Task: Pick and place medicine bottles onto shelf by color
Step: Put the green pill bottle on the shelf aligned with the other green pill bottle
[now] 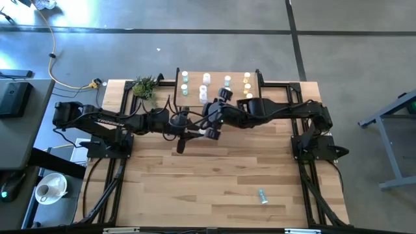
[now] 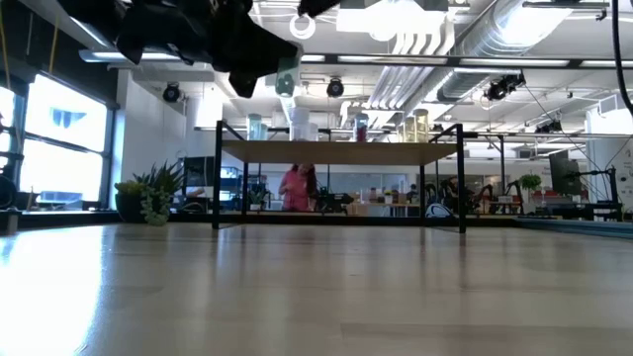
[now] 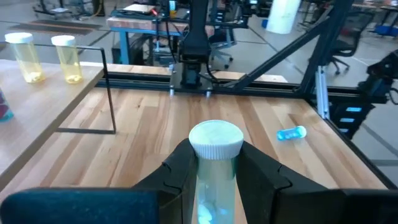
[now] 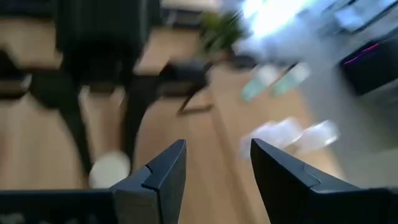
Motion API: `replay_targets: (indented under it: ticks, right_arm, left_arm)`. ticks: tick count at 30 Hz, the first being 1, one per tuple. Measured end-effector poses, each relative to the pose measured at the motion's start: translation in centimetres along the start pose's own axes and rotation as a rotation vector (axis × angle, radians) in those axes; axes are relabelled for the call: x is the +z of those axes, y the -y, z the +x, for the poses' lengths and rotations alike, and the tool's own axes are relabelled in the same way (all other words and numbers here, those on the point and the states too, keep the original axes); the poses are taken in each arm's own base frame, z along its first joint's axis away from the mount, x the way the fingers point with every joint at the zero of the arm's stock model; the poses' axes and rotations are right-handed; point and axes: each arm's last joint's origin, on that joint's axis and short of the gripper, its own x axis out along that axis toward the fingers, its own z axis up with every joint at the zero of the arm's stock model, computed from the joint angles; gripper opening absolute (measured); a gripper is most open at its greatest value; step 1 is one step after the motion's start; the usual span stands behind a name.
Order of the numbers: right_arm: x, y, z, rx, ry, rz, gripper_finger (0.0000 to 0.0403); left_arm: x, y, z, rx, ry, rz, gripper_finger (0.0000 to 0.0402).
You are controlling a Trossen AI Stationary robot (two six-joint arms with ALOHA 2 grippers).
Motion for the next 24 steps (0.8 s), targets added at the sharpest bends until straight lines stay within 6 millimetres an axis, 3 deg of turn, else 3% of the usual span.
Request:
replay_targets:
  ticks: [4, 11, 17, 24]
  right_arm:
    - [-1.1, 0.4, 0.3, 0.078, -0.114, 0.001, 0.017]
    - [-2.8, 0.7, 0.0, 0.078, -0.283, -0.079, 0.017]
    - [-3.8, 0.4, 0.0, 0.062, -0.363, -0.027, 0.017]
    - [-7.9, -1.5, 0.8, -0.033, -0.572, -0.108, 0.0169]
  left_arm:
    - [-0.1, 1.1, 0.1, 0.039, 0.001, 0.01, 0.0085]
    - [-0.2, 2.5, 0.2, 0.094, 0.004, 0.023, 0.0085]
    - [-0.2, 3.2, 0.2, 0.098, 0.005, 0.028, 0.0085]
    - [-0.3, 3.6, 0.2, 0.082, -0.003, 0.034, 0.0085]
